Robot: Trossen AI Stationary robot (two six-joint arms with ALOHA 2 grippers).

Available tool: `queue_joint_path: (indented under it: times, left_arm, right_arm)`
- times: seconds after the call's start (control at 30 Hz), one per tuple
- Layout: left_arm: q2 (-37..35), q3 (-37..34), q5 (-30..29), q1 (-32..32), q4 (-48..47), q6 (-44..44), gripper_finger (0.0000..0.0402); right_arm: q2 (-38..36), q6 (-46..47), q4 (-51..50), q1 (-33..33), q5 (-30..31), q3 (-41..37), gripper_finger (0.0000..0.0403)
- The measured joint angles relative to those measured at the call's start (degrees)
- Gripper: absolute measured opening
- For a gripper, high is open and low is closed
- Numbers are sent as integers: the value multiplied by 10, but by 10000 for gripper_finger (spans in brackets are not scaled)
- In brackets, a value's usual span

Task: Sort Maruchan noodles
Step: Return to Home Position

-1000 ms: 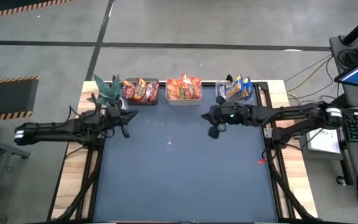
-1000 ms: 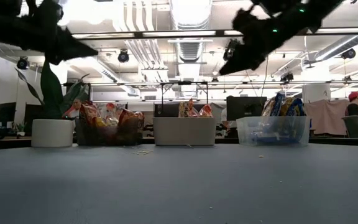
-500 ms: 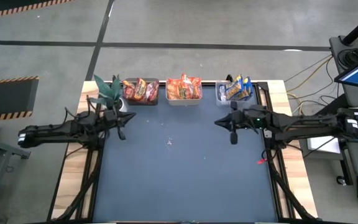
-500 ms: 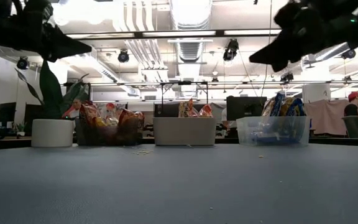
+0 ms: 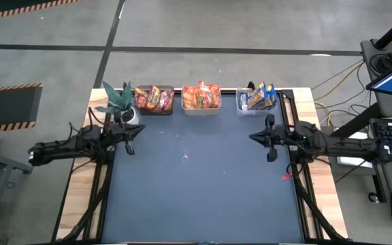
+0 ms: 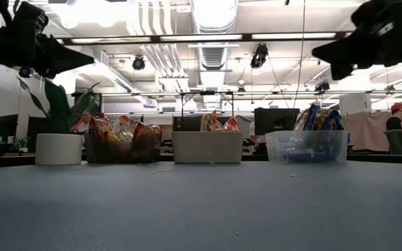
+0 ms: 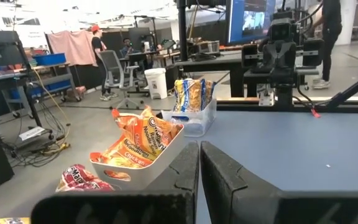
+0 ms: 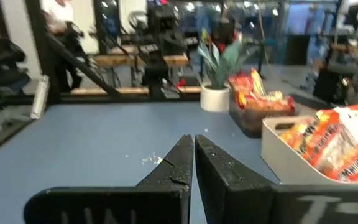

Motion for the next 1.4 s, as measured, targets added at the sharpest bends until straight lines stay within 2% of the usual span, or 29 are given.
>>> queue_joint_path:
  times: [0.17, 0.33, 0.73, 1.0, 1.4]
  left_arm:
    - [0, -11, -1, 0, -9, -5, 0]
    - [0, -20, -1, 0, -10, -6, 0]
    - [4, -20, -2, 0, -9, -19, 0]
    - [9, -20, -2, 0, -11, -26, 0]
    - [10, -20, -1, 0, -11, -26, 0]
  right_arm:
    - [-84, 3, 0, 0, -24, -34, 9]
    - [-163, -32, 11, 0, -28, -69, 9]
    - [-159, -101, 0, 0, -129, -72, 9]
    - [-143, -46, -42, 0, -94, -72, 9]
    - [-128, -17, -82, 0, -94, -72, 9]
